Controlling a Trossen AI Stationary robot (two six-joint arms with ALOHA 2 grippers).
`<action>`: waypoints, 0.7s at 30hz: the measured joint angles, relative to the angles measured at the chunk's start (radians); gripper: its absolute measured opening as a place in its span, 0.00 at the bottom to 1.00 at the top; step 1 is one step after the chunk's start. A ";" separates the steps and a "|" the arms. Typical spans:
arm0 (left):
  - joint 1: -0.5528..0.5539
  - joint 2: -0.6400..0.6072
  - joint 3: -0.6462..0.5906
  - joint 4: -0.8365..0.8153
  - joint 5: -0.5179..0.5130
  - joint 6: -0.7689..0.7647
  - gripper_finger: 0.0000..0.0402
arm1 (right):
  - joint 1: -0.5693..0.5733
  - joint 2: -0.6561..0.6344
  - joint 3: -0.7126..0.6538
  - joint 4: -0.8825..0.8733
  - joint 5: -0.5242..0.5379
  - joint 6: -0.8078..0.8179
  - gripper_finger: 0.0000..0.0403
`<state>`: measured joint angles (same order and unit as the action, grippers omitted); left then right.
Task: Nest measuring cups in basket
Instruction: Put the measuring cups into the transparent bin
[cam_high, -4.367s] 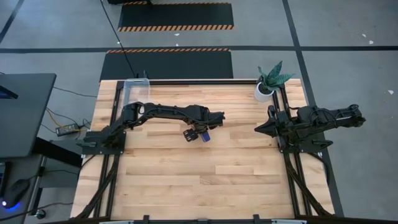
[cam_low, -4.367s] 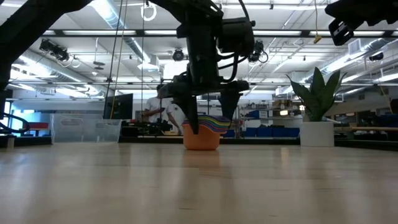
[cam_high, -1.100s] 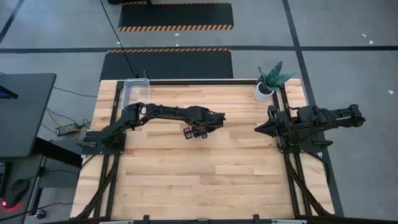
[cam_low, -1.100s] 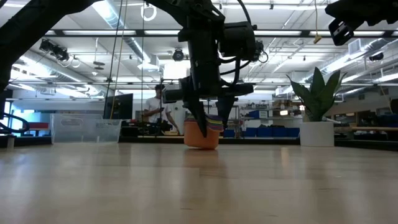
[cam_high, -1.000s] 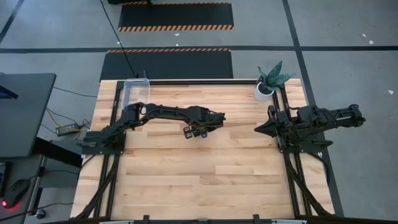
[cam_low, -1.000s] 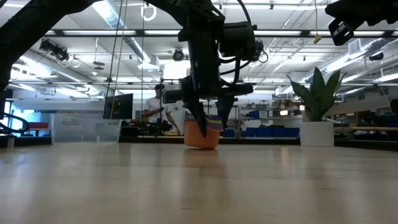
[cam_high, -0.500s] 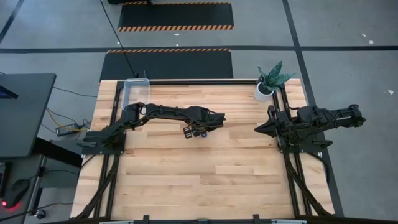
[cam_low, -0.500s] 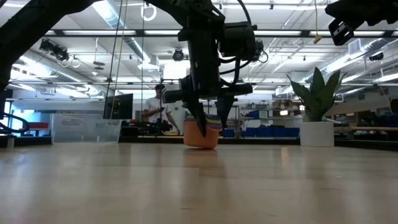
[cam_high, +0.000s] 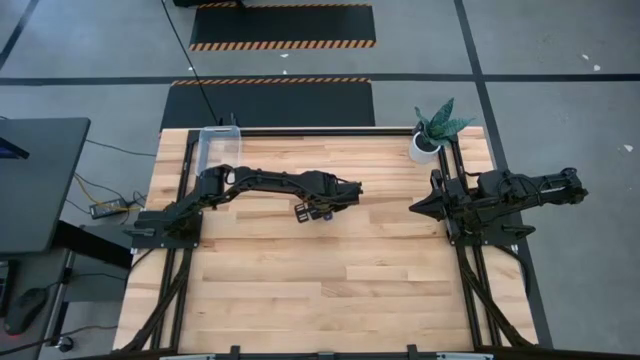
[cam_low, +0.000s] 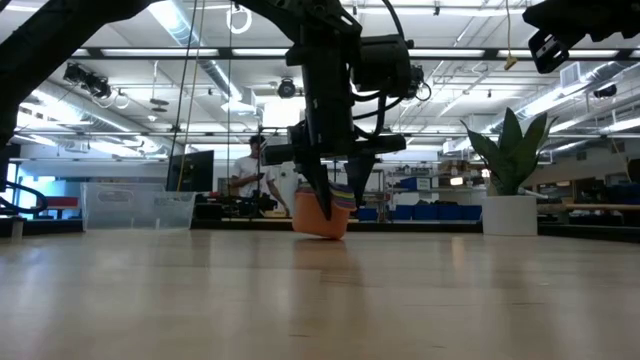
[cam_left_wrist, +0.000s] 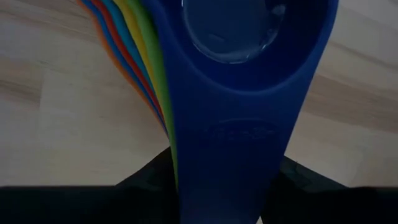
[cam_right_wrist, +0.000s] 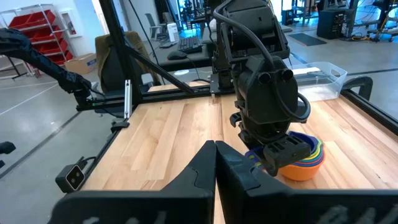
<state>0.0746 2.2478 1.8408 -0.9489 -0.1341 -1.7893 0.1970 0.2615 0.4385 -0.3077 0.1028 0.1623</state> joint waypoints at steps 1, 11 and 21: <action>-0.001 0.000 0.000 0.000 0.000 0.001 0.39 | 0.000 0.000 0.000 0.000 0.000 0.000 0.04; -0.007 0.000 0.000 -0.011 0.000 0.003 0.39 | 0.000 0.000 0.000 0.000 0.000 0.000 0.04; -0.007 0.000 0.000 -0.022 0.000 0.021 0.39 | 0.000 0.000 0.000 0.000 0.000 0.000 0.04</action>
<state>0.0677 2.2478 1.8408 -0.9706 -0.1341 -1.7679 0.1970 0.2615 0.4381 -0.3076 0.1028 0.1623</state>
